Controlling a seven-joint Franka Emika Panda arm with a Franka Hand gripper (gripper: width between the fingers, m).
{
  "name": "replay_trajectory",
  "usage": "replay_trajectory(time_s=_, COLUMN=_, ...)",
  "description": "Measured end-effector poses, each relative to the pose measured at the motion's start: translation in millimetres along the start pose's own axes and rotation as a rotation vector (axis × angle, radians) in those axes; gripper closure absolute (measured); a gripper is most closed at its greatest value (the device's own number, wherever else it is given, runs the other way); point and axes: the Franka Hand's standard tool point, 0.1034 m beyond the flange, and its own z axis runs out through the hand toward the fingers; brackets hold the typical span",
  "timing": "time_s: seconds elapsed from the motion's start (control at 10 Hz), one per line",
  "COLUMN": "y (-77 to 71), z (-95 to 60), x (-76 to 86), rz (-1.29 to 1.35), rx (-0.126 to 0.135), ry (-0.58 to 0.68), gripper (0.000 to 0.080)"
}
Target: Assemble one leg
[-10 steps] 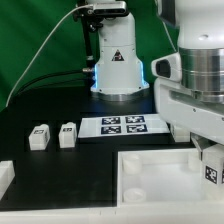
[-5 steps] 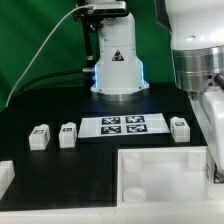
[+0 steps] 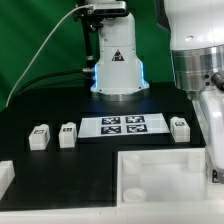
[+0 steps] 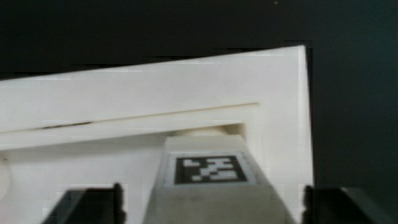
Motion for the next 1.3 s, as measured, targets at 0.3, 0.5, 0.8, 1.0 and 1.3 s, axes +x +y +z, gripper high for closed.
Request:
replay_trajectory(time_s=0.3, y=3.7, z=-7.7, x=-5.9, rz=-0.042, rx=0.031, ry=-0.019, gripper=0.0162)
replay_trajectory(time_s=0.5, y=-4.1, z=-15.0, x=-10.2, rz=-0.05, rx=0.046, ry=-0.027, gripper=0.0152)
replay_trajectory(time_s=0.8, y=-2.5, z=-12.9, x=-9.3, rz=-0.051, rx=0.043, ry=-0.025, gripper=0.0151)
replay_trajectory(time_s=1.0, y=-2.4, z=-12.7, x=-9.3, rz=-0.051, rx=0.042, ry=-0.025, gripper=0.0151)
replay_trajectory(time_s=1.3, y=-2.3, z=-12.5, x=-9.3, rz=-0.052, rx=0.042, ry=-0.025, gripper=0.0151)
